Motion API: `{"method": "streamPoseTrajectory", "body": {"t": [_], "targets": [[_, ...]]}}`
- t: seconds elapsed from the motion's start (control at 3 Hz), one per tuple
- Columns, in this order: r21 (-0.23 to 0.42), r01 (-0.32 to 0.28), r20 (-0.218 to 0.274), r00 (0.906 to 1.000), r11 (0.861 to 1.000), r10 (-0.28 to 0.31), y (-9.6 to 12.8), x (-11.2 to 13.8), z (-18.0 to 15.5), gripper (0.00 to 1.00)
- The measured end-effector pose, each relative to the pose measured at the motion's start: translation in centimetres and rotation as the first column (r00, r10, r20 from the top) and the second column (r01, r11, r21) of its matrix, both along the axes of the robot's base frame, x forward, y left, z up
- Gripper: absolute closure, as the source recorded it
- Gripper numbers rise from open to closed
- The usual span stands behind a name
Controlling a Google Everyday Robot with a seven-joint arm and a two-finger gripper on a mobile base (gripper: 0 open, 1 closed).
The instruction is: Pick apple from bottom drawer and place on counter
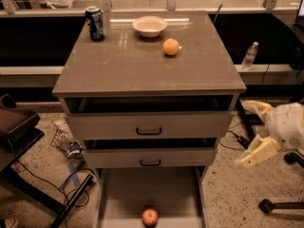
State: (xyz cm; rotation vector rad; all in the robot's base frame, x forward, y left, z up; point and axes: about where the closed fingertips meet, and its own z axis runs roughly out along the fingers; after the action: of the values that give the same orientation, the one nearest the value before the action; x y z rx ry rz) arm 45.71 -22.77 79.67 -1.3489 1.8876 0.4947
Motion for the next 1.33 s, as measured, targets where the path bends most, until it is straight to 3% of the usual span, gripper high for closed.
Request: {"method": "streamPoseTrajectory", "body": {"t": [0.33, 1.0, 1.33], "targets": [[0.095, -0.066, 0.119, 0.9914, 0.993, 0.055, -0.9, -0.5, -2.7, 0.00], [0.096, -0.077, 0.085, 0.9940, 0.992, 0.069, 0.2, 0.0, -4.9, 0.00], [0.159, -0.064, 0.033, 0.9977, 0.985, 0.059, 1.3, 0.2, -11.3, 0.00]]}}
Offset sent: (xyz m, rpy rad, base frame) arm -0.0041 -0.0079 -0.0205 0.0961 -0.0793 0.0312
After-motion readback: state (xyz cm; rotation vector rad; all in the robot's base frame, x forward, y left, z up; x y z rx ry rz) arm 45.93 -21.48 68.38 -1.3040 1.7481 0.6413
